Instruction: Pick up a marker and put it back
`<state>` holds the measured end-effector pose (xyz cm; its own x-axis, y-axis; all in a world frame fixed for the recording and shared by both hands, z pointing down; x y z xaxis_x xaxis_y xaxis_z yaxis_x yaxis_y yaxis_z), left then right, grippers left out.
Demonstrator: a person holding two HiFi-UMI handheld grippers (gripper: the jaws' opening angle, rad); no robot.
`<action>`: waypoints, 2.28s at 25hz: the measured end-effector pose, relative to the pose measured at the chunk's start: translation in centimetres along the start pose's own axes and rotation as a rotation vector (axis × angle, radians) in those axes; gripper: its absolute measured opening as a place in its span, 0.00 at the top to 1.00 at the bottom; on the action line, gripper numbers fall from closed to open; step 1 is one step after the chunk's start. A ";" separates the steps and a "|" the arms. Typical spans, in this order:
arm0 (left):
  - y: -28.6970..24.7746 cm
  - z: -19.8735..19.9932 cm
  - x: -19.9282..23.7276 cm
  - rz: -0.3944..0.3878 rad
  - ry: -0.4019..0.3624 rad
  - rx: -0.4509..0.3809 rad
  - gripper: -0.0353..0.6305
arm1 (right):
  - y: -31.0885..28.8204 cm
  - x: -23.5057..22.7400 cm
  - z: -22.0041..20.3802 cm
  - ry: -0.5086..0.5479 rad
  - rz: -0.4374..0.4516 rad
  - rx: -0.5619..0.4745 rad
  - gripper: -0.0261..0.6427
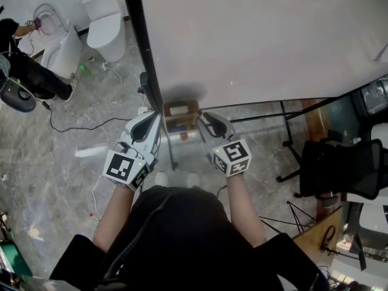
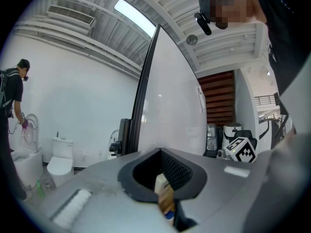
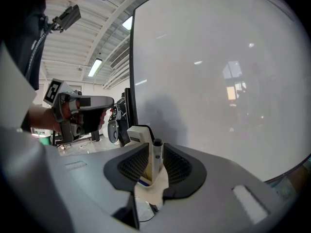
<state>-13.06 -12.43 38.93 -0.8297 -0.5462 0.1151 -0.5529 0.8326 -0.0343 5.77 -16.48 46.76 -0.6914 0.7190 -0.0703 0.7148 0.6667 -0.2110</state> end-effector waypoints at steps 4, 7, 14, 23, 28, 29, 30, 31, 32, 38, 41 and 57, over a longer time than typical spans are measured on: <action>-0.2 0.5 -0.2 0.013 0.030 -0.017 0.94 | 0.0 -0.1 0.2 0.001 -0.001 -0.006 0.81; -0.3 0.6 -0.3 0.010 0.029 -0.018 0.94 | 0.2 -0.1 0.5 0.004 -0.002 -0.013 0.81; -0.3 0.7 -0.2 0.000 0.028 -0.025 0.94 | 0.5 0.2 1.3 0.015 -0.006 -0.035 0.81; -0.2 1.0 -0.5 -0.017 0.027 -0.042 0.94 | 1.5 1.0 3.1 0.039 -0.009 -0.088 0.88; 0.0 1.5 -0.9 -0.030 0.023 -0.051 0.94 | 2.6 1.6 4.6 0.059 -0.011 -0.124 0.95; 0.0 1.6 -1.0 -0.032 0.022 -0.054 0.94 | 2.9 1.7 4.9 0.065 -0.011 -0.131 0.95; 0.1 1.7 -1.1 -0.034 0.021 -0.056 0.94 | 3.2 1.9 5.3 0.070 -0.011 -0.139 0.95; 0.1 1.8 -1.1 -0.035 0.020 -0.059 0.94 | 3.5 2.0 5.6 0.076 -0.011 -0.149 0.95; 0.2 1.9 -1.1 -0.036 0.019 -0.061 0.94 | 3.7 2.1 6.0 0.082 -0.011 -0.159 0.95; 0.5 2.5 -1.3 -0.040 0.010 -0.078 0.94 | 5.1 2.7 7.5 0.108 -0.016 -0.197 0.95; 0.8 2.9 -1.6 -0.040 0.006 -0.085 0.94 | 5.8 3.1 8.0 0.116 -0.014 -0.211 0.95; 2.8 3.3 -2.8 -0.029 -0.001 -0.099 0.94 | 8.3 4.6 8.7 0.118 -0.023 -0.246 0.95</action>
<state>-12.56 -8.89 35.20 -0.8134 -0.5705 0.1140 -0.5666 0.8213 0.0669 7.64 -9.37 36.17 -0.7012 0.7112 0.0490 0.7128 0.7005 0.0333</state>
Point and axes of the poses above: the fingertips, and each gripper's own axes: y backward along the fingers, x to its left, z out of its top, the point moved 6 cm from there along y, backward along the fingers, and after that the axes turned 3 degrees about y, right-handed, at the moved point
